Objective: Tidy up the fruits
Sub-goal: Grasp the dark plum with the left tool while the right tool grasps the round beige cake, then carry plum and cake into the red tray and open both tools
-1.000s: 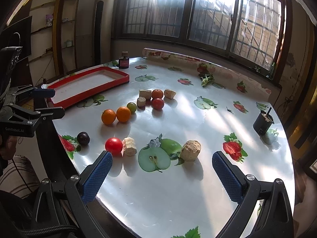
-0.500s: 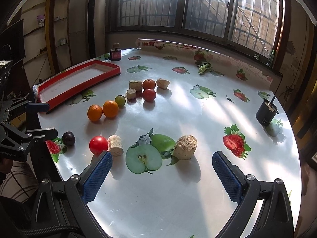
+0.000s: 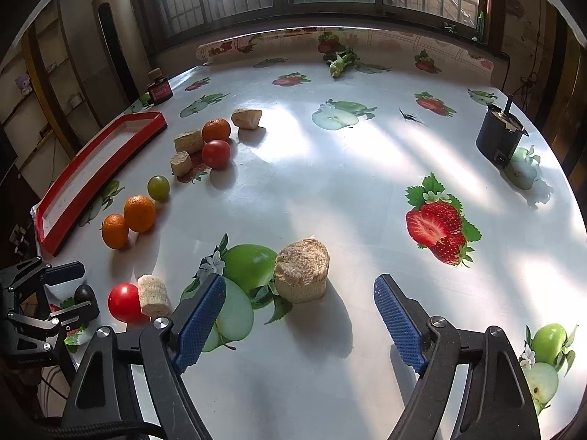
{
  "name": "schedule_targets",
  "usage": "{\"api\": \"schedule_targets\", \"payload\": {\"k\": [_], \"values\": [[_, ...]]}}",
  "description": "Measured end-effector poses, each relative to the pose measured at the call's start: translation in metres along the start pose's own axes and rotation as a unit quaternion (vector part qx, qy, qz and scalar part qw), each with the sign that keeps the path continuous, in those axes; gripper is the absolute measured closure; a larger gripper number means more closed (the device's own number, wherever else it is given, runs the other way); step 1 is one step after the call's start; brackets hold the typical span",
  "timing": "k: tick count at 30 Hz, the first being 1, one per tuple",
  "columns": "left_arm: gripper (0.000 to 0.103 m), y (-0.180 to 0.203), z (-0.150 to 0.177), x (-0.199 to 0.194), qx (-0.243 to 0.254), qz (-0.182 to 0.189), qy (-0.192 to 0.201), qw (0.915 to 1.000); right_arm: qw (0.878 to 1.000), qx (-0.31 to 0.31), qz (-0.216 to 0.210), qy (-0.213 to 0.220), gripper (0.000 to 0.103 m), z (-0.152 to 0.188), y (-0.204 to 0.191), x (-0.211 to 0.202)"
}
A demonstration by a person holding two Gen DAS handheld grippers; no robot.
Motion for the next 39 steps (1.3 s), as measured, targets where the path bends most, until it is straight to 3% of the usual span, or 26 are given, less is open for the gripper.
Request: {"api": "schedule_targets", "payload": {"k": [5,6,9,19,29,39], "values": [[0.073,0.001,-0.003,0.000,0.011,0.014,0.000,0.9998,1.000,-0.003,-0.002,-0.019,0.038,-0.005,-0.003,0.014],[0.078,0.002,-0.004,-0.001,0.012,0.019,-0.001,0.9998,1.000,-0.004,0.003,-0.023,0.047,-0.005,-0.003,0.018],[0.079,0.002,-0.005,-0.001,0.013,0.024,-0.002,0.9996,1.000,-0.005,0.020,-0.021,0.068,-0.005,-0.004,0.019],[0.079,-0.026,-0.008,-0.023,-0.012,0.020,0.021,0.9995,1.000,-0.005,-0.008,0.005,0.068,-0.017,-0.018,-0.008],[0.079,-0.078,-0.006,-0.051,-0.063,-0.007,0.052,0.9966,0.995,-0.066,-0.066,0.024,0.068,-0.044,-0.092,-0.021],[0.079,-0.148,0.001,-0.074,-0.131,-0.040,0.078,0.9875,0.985,-0.129,-0.111,0.021,0.068,-0.067,-0.169,-0.013]]}}
Point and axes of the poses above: each gripper's, at about its wrist camera, not at the fingertips, and x roughly the way its jaws point, y to its right, z to its underside, the point moved 3 cm from there along x, roughly the way its jaws point, and after that the axes turned 13 degrees about -y, right-handed, at the moved point
